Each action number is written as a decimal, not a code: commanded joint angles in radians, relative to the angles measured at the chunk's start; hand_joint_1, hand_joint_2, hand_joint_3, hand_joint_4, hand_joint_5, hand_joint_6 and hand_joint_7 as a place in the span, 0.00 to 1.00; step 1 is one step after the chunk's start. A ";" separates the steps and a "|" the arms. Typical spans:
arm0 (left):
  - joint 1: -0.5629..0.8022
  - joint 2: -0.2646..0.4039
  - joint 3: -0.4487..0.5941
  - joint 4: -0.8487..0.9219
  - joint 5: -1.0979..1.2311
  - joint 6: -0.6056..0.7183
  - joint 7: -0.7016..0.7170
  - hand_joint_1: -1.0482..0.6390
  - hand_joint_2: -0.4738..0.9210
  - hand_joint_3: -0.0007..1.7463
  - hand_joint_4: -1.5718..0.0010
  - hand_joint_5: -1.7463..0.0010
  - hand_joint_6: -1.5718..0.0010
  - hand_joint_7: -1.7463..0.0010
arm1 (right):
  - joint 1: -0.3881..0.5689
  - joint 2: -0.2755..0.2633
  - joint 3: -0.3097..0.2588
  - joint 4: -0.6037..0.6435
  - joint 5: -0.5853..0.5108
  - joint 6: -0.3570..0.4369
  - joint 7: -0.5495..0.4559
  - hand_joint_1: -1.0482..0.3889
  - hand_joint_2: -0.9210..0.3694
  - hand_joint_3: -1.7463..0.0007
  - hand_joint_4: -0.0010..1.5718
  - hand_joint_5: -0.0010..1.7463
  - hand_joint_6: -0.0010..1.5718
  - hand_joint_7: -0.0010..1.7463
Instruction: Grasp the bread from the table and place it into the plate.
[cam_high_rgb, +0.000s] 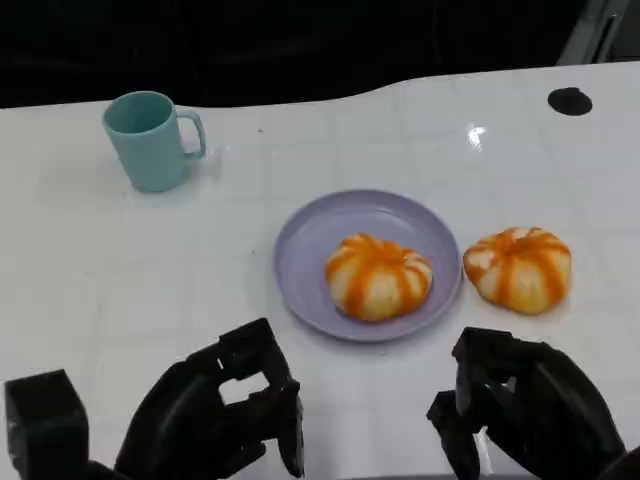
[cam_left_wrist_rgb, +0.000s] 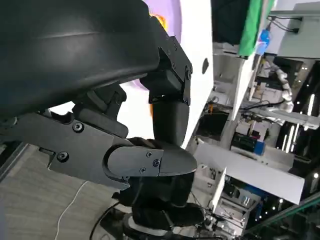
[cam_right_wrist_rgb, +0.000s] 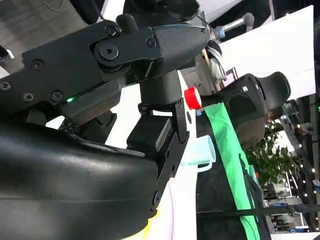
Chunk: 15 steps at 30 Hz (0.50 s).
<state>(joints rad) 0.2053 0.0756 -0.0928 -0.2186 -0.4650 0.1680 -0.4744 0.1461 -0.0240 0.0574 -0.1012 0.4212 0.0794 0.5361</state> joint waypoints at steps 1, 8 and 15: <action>-0.022 0.006 0.016 0.056 -0.005 -0.027 -0.042 0.27 1.00 0.19 0.39 0.00 0.54 0.00 | -0.020 -0.005 -0.016 0.023 -0.001 -0.026 -0.001 0.06 0.00 0.81 0.77 0.93 0.66 0.86; -0.045 -0.001 0.022 0.100 -0.013 -0.002 -0.053 0.28 1.00 0.18 0.39 0.00 0.53 0.00 | -0.038 0.000 -0.027 0.060 0.006 -0.051 0.008 0.06 0.00 0.80 0.76 0.95 0.65 0.86; -0.063 -0.001 0.021 0.138 -0.002 -0.024 -0.076 0.29 1.00 0.18 0.40 0.00 0.53 0.00 | -0.051 -0.003 -0.033 0.081 0.010 -0.058 0.018 0.06 0.00 0.80 0.75 0.98 0.65 0.87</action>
<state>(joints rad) 0.1495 0.0674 -0.0795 -0.0962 -0.4749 0.1599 -0.5330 0.1048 -0.0181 0.0419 -0.0278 0.4240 0.0369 0.5467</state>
